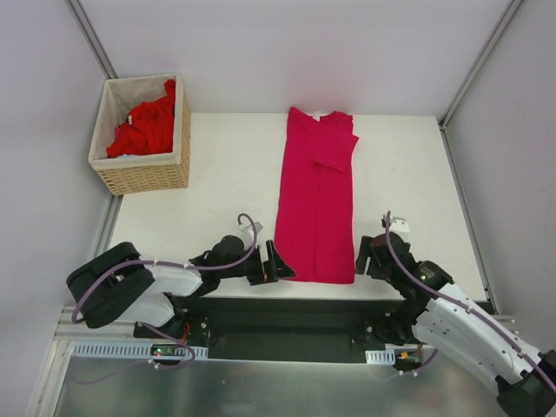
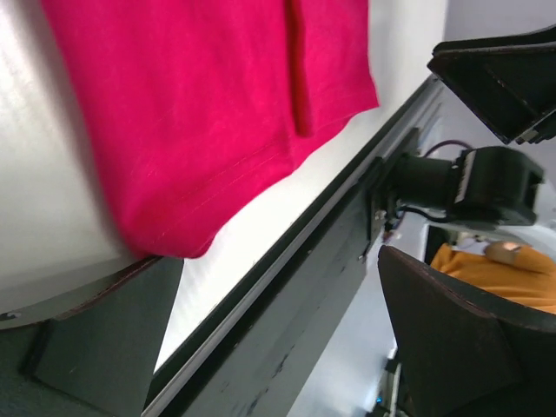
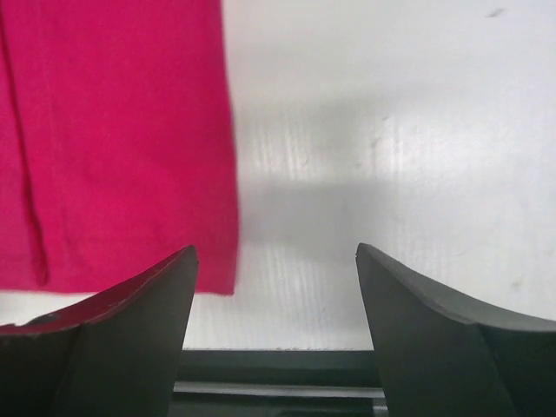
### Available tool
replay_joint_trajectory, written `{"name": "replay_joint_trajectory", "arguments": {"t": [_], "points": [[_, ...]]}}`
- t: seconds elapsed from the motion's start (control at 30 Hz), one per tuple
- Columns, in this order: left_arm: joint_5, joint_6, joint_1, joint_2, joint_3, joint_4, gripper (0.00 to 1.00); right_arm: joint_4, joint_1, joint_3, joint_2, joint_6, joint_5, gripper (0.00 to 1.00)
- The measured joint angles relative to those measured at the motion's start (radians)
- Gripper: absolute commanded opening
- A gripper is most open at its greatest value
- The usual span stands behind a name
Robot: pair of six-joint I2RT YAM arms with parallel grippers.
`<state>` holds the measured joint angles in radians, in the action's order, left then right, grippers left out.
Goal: Fold and stack the t-shirts
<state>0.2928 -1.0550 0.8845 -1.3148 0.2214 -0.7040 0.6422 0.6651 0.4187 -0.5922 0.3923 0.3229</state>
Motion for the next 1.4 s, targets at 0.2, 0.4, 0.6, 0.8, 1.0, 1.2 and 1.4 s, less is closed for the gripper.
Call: {"name": "replay_joint_trajectory", "arguments": {"t": [0.2, 0.4, 0.6, 0.8, 1.0, 1.2, 1.4], "points": [[0.069, -0.066, -0.048, -0.112, -0.016, -0.190, 0.99, 0.001, 0.149, 0.180, -0.245, -0.011, 0.294, 0.81], [0.092, -0.062, -0.069, -0.067, -0.025, -0.154, 0.99, -0.130, 0.255, 0.285, -0.414, -0.079, 0.285, 0.83], [0.067, -0.013, -0.082, 0.145, -0.051, 0.053, 0.99, -0.294, 0.172, 0.338, -0.418, -0.126, -0.074, 0.87], [0.056, 0.025, -0.101, 0.286, -0.052, 0.187, 0.99, -0.516, 0.087, 0.534, -0.642, -0.095, -0.550, 0.88], [0.038, 0.031, -0.101, 0.375, -0.054, 0.274, 0.99, -0.892, -0.082, 0.508, -0.923, 0.119, -0.858, 0.87], [0.034, 0.031, -0.114, 0.460, -0.086, 0.309, 0.99, -1.170, -0.336, 0.162, -0.974, 0.286, -0.949, 0.88], [0.030, 0.030, -0.142, 0.464, -0.142, 0.311, 0.99, -1.190, -0.493, -0.093, -0.648, 0.290, -0.995, 0.88]]}}
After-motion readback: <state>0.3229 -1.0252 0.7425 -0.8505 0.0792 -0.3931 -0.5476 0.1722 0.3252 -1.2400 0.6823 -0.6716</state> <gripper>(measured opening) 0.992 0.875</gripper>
